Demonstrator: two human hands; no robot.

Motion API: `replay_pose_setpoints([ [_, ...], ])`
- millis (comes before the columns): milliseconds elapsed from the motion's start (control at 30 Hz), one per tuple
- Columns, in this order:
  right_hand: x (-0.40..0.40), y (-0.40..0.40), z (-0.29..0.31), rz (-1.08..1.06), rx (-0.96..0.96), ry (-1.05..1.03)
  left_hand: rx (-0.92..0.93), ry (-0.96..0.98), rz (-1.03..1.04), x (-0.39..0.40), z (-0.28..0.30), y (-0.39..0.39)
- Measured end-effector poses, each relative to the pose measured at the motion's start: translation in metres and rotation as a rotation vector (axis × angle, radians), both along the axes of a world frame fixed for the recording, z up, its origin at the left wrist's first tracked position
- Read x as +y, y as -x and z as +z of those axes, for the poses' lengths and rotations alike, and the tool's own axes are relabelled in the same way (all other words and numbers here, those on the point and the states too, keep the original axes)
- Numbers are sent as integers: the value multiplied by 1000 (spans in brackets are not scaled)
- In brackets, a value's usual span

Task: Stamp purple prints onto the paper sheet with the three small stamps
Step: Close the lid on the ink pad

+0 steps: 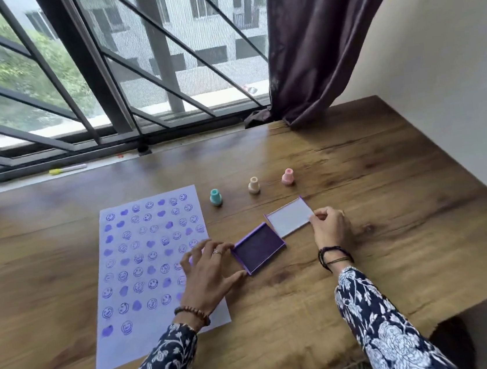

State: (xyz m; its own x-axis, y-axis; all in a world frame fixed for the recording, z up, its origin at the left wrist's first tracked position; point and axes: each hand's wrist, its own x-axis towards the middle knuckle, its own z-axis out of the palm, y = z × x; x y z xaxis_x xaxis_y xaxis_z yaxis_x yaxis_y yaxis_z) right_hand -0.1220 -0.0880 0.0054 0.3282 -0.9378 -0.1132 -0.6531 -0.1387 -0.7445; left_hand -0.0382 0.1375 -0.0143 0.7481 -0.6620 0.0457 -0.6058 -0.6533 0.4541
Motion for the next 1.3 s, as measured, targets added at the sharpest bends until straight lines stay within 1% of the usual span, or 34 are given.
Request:
replay_pose_setpoints([
  [67,-2,-1,3,2,62,24,1,7,-1,0,0,-1],
  [200,-4,2,7,-3,68,30,-1,25,-11,2,-1,-1],
  [300,-4,7,10,-2,-32,-33,10,61,-9,3,-2,0],
  [367,1,11,19,25,-142,-14,5,56,-12,4,-3,0],
  [400,5,13,26,58,-181,43,8,53,-15,5,-3,0],
  [467,19,20,41,162,-230,226,20,55,-19,5,-4,-1],
  [533,40,27,50,327,-252,407,48,80,-21,4,-3,-2],
  [567,52,32,50,421,-224,496,72,104,-17,4,-2,-3],
  [667,88,48,33,679,-33,785,130,173,10,4,2,-8],
  [700,98,52,24,753,16,845,142,195,17,4,2,-11],
  [767,109,58,9,852,74,894,168,240,29,3,4,-15],
  [833,111,58,1,874,88,866,192,256,31,1,6,-20],
  [900,111,56,-1,847,65,764,208,250,18,-1,8,-24],
  [967,110,50,2,719,59,579,209,247,10,-3,10,-27],
  [1033,109,40,4,590,110,371,180,237,12,-3,11,-28],
  [1100,109,31,3,558,198,232,156,232,7,-3,12,-28],
  [1167,110,26,2,540,225,192,163,239,2,-3,12,-29],
  [1300,110,22,4,497,195,139,187,198,12,-4,13,-29],
])
